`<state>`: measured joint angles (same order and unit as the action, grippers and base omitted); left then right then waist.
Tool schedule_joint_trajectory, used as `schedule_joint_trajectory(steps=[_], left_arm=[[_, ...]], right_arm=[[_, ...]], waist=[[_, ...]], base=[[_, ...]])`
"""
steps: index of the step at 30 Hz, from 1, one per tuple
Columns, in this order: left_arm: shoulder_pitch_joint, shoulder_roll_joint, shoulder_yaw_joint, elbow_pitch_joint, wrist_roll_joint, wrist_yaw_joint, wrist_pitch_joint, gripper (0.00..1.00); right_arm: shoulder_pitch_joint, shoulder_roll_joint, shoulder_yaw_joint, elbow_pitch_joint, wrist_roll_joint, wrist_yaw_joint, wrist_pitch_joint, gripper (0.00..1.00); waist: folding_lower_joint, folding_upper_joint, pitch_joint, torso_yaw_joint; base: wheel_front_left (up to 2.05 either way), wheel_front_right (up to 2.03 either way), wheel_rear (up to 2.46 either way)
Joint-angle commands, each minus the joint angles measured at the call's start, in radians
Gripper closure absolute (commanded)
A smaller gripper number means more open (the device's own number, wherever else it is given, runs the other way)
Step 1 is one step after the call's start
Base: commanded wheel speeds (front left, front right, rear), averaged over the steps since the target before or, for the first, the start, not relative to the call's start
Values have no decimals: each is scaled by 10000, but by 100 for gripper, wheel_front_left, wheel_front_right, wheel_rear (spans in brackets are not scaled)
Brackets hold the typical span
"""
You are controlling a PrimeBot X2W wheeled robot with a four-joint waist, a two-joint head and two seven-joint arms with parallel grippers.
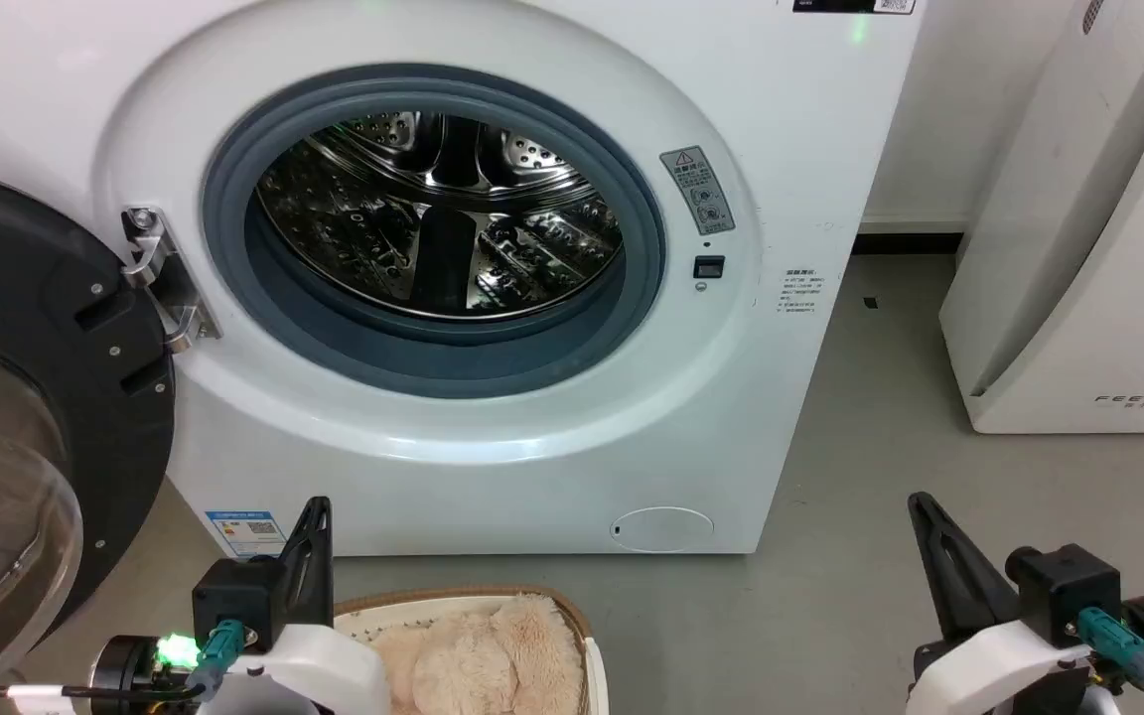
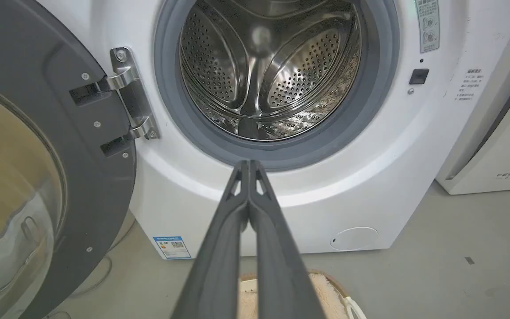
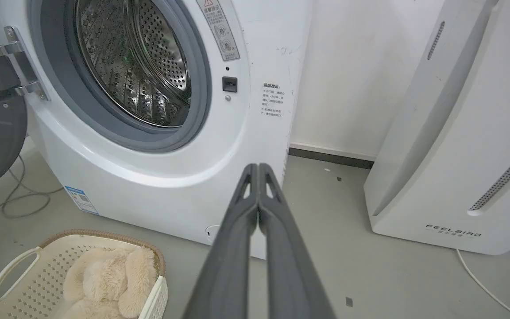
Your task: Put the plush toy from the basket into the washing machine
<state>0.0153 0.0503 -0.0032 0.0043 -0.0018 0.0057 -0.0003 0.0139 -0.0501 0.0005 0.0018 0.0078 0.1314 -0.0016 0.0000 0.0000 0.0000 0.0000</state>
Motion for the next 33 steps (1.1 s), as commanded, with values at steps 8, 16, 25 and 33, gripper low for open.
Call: schedule_joint_trajectory(steps=[8,16,25,33], left_arm=[[-153,-1,32,-43,18,-57,3,100],[-153,-1,32,-43,18,-57,3,100],[5,0,-6,5,-2,6,-4,0],[-44,0,-75,78,-83,115,-146,0]], right_arm=[[-139,-1,-5,-18,-78,-7,16,100],[-139,-1,-5,-18,-78,-7,16,100],[3,0,1,3,8,0,-4,0],[6,0,-98,-54,173,1,-145,0]], waist=[[0,0,0,0],[0,0,0,0],[0,0,1,0],[1,0,34,-6]], base=[[0,0,0],[0,0,0],[0,0,0],[0,0,0]])
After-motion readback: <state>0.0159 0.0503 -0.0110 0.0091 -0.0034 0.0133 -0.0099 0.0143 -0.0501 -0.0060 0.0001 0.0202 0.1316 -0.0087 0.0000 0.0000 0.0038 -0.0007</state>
